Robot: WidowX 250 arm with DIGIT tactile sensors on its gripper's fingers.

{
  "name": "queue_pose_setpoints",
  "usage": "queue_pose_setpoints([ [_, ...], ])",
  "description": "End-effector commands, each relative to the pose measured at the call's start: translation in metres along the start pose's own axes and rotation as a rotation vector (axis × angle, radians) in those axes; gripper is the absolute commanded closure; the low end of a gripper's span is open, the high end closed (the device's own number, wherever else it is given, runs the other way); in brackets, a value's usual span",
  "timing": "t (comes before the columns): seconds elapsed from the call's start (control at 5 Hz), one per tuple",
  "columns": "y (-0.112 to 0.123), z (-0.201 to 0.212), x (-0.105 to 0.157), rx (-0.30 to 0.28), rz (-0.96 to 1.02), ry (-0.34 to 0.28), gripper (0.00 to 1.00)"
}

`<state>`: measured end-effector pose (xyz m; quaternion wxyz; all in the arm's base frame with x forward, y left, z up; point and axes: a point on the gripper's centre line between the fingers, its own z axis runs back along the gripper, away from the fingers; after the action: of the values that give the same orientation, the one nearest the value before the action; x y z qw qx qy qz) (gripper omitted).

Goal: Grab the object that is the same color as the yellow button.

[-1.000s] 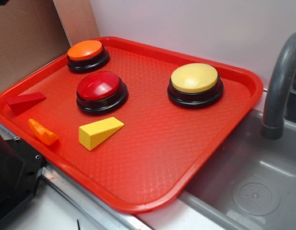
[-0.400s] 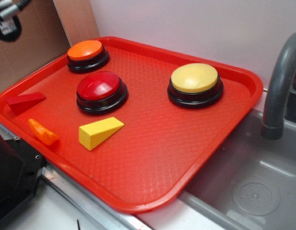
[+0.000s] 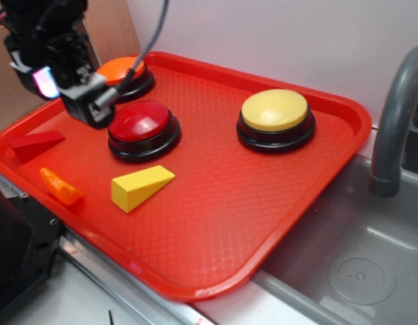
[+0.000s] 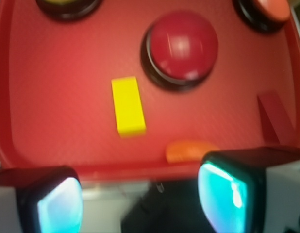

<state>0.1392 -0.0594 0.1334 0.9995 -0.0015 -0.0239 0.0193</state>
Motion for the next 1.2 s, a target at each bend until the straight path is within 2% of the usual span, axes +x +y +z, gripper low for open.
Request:
queue_pose_setpoints([
  [0.0, -0.001, -0.038, 0.012, -0.065, -0.058, -0.079, 0.0],
  [0.2, 0.013, -0.056, 0.014, -0.069, -0.038, -0.063, 0.0],
  [0.4, 0.02, -0.08, 0.021, -0.092, -0.05, -0.016, 0.0],
  [0.6, 0.003, -0.086, 0.025, -0.078, -0.097, -0.007, 0.0],
  [0.8, -0.009, -0.093, 0.019, -0.073, -0.125, 0.026, 0.0],
  [1.0, -0.006, -0.108, 0.011, -0.071, -0.126, 0.064, 0.0],
])
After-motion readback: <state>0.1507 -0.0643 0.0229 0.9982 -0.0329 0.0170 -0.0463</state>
